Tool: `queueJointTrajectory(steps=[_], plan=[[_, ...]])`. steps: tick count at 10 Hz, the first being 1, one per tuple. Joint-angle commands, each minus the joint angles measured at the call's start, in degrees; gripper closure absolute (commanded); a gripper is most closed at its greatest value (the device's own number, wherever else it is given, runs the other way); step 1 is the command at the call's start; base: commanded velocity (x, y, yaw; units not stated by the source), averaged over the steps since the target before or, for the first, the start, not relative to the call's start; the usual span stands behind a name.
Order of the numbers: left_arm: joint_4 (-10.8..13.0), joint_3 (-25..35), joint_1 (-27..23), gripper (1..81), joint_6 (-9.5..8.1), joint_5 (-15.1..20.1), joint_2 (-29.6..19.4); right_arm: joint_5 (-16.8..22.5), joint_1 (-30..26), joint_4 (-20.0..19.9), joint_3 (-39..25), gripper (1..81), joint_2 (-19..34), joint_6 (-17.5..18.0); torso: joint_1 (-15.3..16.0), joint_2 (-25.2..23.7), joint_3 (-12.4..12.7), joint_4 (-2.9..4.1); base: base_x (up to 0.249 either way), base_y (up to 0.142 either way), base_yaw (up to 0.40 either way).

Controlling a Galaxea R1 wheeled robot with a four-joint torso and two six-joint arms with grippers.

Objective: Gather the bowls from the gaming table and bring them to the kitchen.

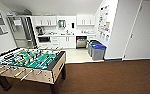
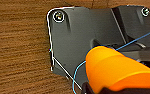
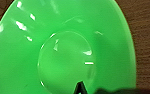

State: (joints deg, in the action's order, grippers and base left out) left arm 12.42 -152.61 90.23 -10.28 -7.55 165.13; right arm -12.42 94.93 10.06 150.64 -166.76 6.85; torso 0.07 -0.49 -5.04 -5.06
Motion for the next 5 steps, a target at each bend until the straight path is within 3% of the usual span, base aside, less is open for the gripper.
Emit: queueJointTrajectory(steps=[1, 5], plan=[[0.7, -0.2, -1.6, 81.1, 0.52, 2.9, -0.5, 2.3, -1.0, 1.1, -0.1, 81.1, 0.1, -0.3, 0.0, 0.0, 0.0, 0.0, 0.136, 0.0, 0.0], [0.9, -0.2, -1.7, 81.1, 0.44, 2.9, -0.5, 2.4, -1.2, 1.2, 0.3, 81.1, 0.0, -0.2, 0.0, 0.0, 0.0, 0.0, 0.136, 0.0, 0.0]])
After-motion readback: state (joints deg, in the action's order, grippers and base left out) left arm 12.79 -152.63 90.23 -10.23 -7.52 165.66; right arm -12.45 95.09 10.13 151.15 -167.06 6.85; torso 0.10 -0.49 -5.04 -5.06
